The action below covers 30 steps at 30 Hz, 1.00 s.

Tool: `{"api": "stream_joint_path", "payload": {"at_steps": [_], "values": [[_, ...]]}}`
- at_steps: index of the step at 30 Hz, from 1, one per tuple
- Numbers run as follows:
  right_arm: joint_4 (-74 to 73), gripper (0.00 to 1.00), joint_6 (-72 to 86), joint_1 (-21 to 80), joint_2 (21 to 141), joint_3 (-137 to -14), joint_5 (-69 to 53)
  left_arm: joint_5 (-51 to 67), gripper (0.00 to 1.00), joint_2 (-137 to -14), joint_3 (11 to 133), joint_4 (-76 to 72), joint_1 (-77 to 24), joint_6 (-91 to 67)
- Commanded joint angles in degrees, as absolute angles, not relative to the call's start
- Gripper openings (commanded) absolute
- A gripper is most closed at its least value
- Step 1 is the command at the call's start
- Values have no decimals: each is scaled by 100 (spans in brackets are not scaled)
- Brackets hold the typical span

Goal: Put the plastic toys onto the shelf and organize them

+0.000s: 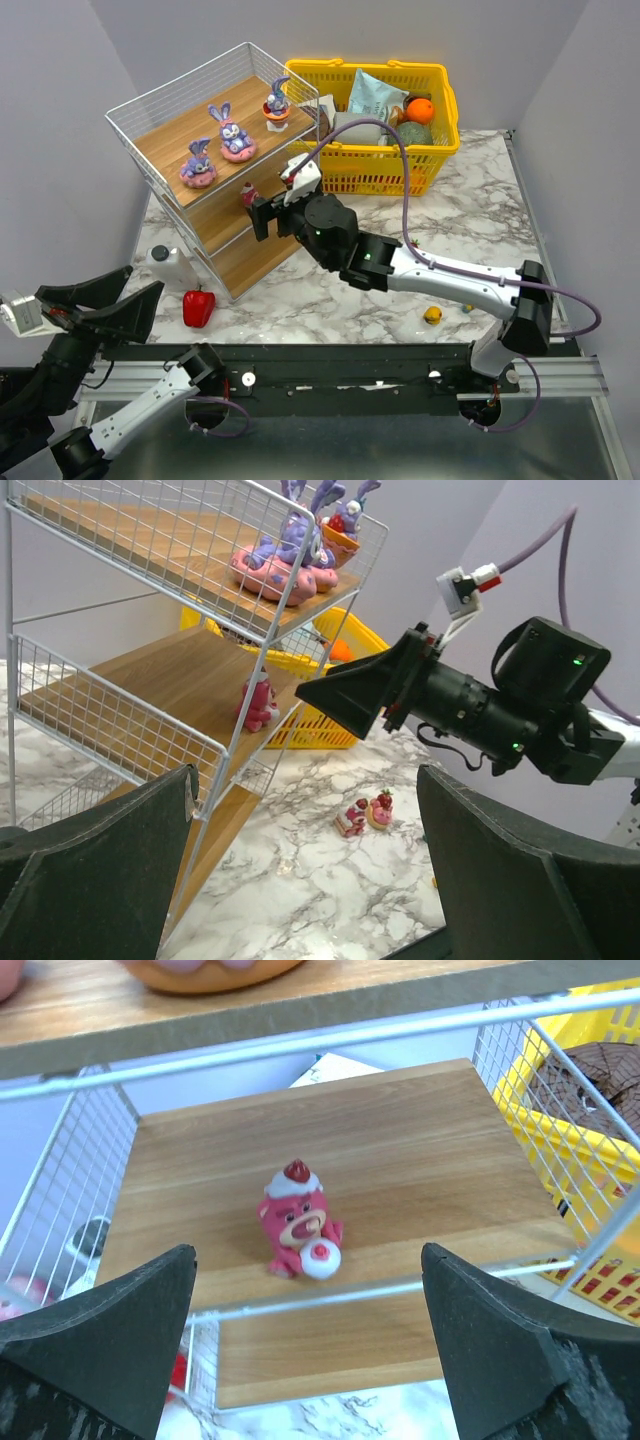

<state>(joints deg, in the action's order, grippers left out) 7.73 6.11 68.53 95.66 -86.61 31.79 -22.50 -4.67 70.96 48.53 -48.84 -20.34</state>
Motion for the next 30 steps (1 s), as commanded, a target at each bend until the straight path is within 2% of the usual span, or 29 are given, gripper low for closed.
{"api": "stream_joint_path", "payload": {"at_steps": [1,8,15,18,20,23,30], "values": [[967,100,554,6952,8774,-8105,3006,-2171,99,-650,6987,4702,-4896,-1916],[993,100,835,6952,7535,-6910,3313,-1734,99,-449,6654,4405,-4896,-1846],[370,100,1467,6952,6909,-5977,4410,-1082,99,-159,5995,3841,-4896,-1696],[-542,100,2265,6952,6820,-5757,4885,-1195,99,-27,5687,3779,-4896,-1705],[-1636,100,3380,6952,6812,-5783,5377,-1449,99,122,5450,3832,-4896,-1749],[-2257,100,4515,6926,6777,-5582,5730,-1862,99,316,5107,3885,-4896,-1863],[-2391,98,5238,6197,6995,-4940,5019,-2408,99,571,4720,3946,-4904,-1908]]}}
